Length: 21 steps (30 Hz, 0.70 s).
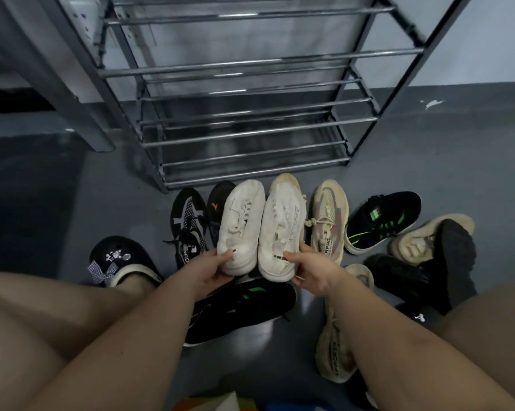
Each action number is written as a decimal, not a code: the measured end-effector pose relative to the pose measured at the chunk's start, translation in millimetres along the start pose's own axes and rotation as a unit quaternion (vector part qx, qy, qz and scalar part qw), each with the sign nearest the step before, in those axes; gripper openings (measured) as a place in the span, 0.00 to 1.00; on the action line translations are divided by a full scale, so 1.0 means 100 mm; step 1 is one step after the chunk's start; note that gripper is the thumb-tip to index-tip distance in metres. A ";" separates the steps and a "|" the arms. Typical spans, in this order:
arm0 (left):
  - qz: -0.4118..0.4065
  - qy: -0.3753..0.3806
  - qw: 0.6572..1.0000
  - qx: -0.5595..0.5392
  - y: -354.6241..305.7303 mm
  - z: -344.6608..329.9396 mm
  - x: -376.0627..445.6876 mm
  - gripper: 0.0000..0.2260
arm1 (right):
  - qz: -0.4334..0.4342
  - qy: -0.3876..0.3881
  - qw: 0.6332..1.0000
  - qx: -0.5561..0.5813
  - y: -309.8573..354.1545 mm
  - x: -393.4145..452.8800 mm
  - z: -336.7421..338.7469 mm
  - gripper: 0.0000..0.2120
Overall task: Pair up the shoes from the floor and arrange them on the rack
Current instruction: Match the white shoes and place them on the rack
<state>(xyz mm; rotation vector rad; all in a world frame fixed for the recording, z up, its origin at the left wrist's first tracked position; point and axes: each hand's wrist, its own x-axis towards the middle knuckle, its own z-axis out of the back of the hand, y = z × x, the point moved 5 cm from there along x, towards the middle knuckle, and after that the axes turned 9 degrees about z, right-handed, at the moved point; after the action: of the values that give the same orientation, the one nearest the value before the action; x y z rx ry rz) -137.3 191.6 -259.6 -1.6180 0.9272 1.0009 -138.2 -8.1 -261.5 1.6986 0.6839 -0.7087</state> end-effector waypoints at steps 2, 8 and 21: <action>-0.005 0.009 1.000 0.000 0.00 -0.08 -0.10 0.16 | -0.004 0.000 1.000 0.024 0.03 -0.11 0.07 0.19; -0.024 0.034 0.999 -0.011 -0.04 -0.28 -0.37 0.16 | 0.030 0.009 0.998 0.046 0.21 -0.43 0.23 0.13; -0.058 0.108 0.993 0.004 -0.37 -1.05 -0.97 0.11 | 0.137 -0.012 0.990 0.028 0.96 -1.15 0.70 0.19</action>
<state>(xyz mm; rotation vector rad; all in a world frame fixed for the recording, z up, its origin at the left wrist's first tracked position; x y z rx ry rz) -120.8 108.7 -139.0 -1.7774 0.9671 0.7534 -149.0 -106.6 -129.1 1.7899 0.4061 -0.5569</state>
